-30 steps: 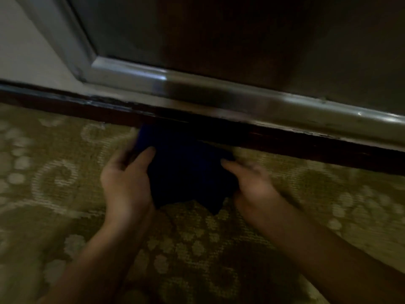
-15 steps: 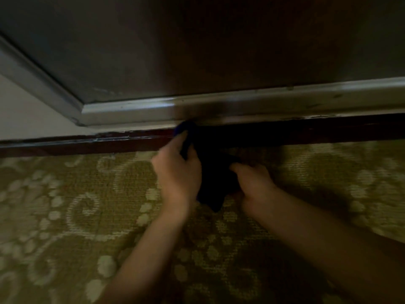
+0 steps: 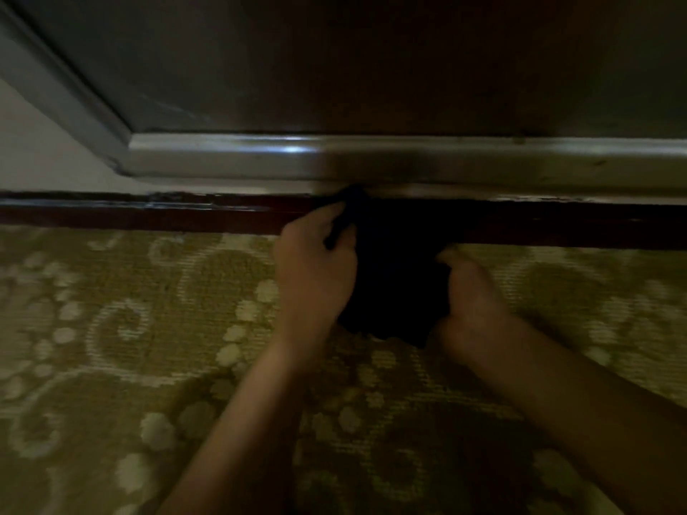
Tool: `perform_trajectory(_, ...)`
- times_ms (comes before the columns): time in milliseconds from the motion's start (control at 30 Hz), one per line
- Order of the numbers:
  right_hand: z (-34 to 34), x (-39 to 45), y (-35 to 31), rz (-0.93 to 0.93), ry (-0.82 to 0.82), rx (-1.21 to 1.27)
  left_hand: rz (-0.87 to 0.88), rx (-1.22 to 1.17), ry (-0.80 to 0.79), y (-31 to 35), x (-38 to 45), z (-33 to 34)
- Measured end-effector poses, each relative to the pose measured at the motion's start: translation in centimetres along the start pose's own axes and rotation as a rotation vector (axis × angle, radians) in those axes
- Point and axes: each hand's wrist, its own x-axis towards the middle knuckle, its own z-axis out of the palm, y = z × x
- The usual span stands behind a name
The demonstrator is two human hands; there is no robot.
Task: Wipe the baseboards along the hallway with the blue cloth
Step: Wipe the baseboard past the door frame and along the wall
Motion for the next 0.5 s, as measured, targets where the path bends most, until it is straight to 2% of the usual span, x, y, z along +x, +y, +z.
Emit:
perform_trajectory(67,1.2,-0.4,0.3,-0.051,-0.081,-0.070,-0.109,-0.094,0.065,-2.1,0.9,-3.3)
perform_trajectory(133,3.2,-0.9,0.7,-0.197,-0.103,-0.175,-0.308,-0.390,0.082,-3.8,0.8,-5.8)
perform_trajectory(200,5.2,-1.9,1.2,-0.370,-0.079,-0.332,-0.502,-0.704,-0.017,-5.1,-0.3,-7.1)
perform_trajectory(300,5.7,-3.5,2.6,-0.617,0.024,-0.595,-0.781,-0.984,-0.188,-6.5,-2.0,-7.2)
perform_trajectory(367,5.0,-4.5,3.5,-0.704,0.043,-0.657,-0.838,-1.113,-0.207,-7.2,-2.7,-6.6)
perform_trajectory(500,4.9,-4.7,3.3,-0.840,0.082,-0.785,-0.814,-1.198,-0.170,-7.7,-1.8,-5.6)
